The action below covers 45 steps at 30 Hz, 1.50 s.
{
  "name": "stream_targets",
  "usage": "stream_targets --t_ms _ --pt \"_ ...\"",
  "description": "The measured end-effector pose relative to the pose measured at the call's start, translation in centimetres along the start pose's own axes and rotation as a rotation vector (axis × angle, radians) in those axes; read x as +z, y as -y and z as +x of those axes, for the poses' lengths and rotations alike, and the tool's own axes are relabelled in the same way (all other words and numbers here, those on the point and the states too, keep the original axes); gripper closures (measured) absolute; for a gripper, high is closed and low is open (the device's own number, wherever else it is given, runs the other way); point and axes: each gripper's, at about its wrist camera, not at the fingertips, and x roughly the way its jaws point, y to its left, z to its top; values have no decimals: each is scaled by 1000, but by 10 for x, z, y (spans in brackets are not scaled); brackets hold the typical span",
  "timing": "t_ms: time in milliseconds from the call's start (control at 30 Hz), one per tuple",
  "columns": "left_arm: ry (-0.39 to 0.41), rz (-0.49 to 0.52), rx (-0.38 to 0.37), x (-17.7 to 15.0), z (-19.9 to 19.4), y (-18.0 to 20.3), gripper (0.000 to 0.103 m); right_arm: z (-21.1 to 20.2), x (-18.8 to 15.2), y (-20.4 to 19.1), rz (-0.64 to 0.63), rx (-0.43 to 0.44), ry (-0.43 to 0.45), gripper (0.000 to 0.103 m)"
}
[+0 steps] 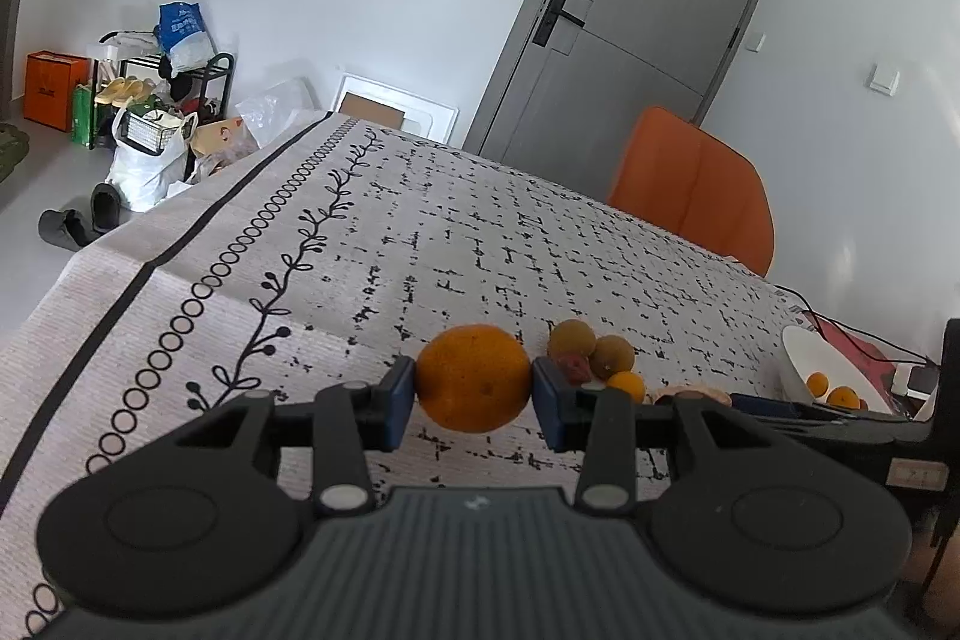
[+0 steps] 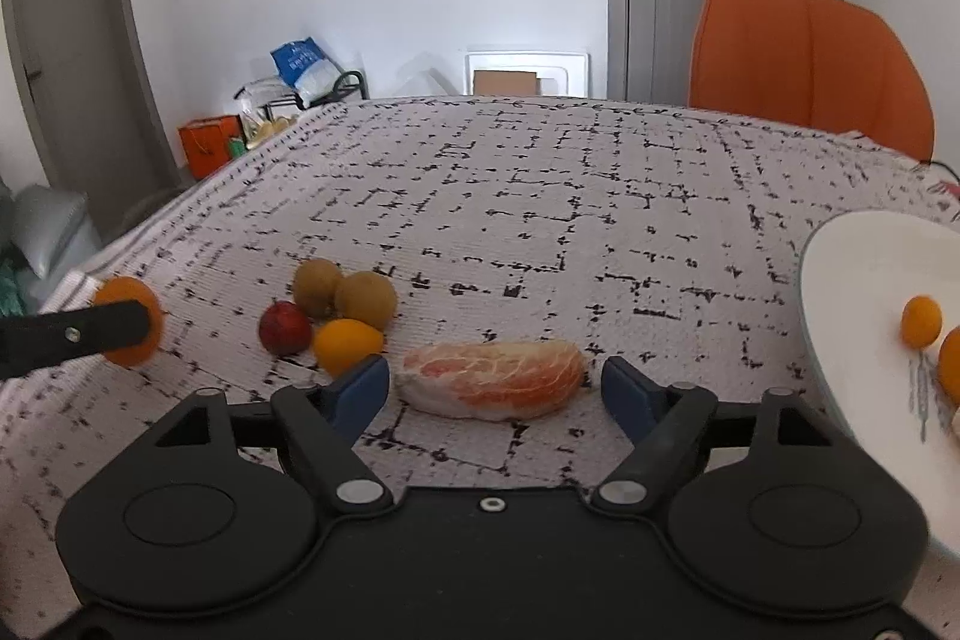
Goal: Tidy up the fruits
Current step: 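Carry the large orange and the pomelo piece over the white plate with both tools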
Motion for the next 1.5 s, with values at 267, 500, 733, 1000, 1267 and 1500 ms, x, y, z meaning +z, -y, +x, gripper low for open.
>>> stream_targets --t_ms 267,500,733,1000,1267,1500 --pt "3 -2 -2 0 -1 0 62 5 2 -7 -56 -25 -2 35" --pt "6 22 7 2 -1 7 62 -11 1 -3 -36 -13 23 39" --pt "17 53 -9 4 -1 28 62 -37 5 8 -4 -7 81 39" --pt "26 98 -37 6 -3 54 62 -63 6 24 26 -10 144 39" --pt "25 143 -78 4 -1 84 63 -87 3 47 62 -36 192 39" --pt "25 177 -112 2 4 110 62 -103 -4 66 89 -61 215 39"
